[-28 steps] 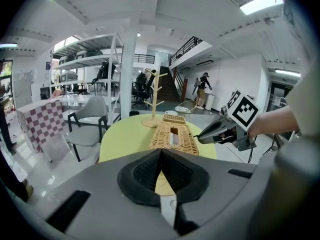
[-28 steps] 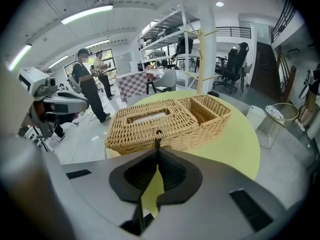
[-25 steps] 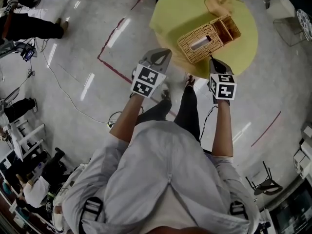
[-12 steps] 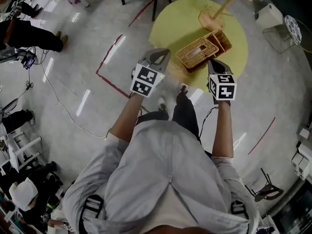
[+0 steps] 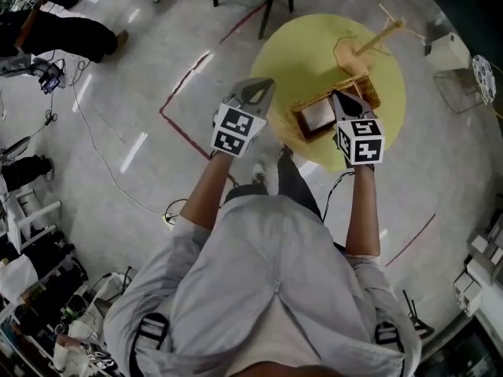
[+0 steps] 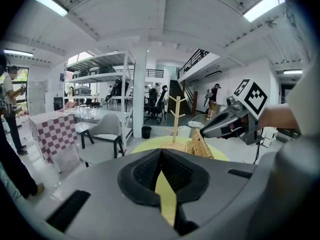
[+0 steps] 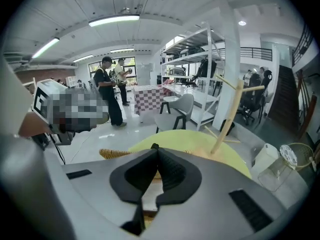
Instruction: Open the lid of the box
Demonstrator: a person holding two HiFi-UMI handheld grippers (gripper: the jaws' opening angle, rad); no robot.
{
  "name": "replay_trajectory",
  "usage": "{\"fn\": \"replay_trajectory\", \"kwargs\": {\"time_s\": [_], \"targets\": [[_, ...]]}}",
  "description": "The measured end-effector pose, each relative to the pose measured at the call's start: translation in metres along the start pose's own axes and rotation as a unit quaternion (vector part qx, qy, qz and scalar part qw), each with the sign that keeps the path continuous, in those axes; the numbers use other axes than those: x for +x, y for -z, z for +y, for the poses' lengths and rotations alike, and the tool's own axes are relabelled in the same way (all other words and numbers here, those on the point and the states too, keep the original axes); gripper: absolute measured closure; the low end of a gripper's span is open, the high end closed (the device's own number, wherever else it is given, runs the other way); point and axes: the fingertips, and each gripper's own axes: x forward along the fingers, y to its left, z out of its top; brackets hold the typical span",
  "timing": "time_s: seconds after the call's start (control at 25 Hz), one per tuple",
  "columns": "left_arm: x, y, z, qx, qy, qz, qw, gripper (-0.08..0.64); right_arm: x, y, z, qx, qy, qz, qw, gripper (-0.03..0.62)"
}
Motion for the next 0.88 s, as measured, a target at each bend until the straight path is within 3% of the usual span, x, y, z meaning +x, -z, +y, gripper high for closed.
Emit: {"fn": "replay_trajectory", "kwargs": {"time_s": [0.36,0.88], "targets": [[0.007,0.006,0.034,-0.031,-0.042,0.009,0.9986,0.531,0.051,-0.037,0.005,-0.033,-0.052,0.008,0.998,0.568],[0.025,0.028,0.073,-0.073,-0.087,0.041,0.9928,0.531,0.135,-0.033,0.001,-0.052,-0.109,0.058,0.991,0.568]]}}
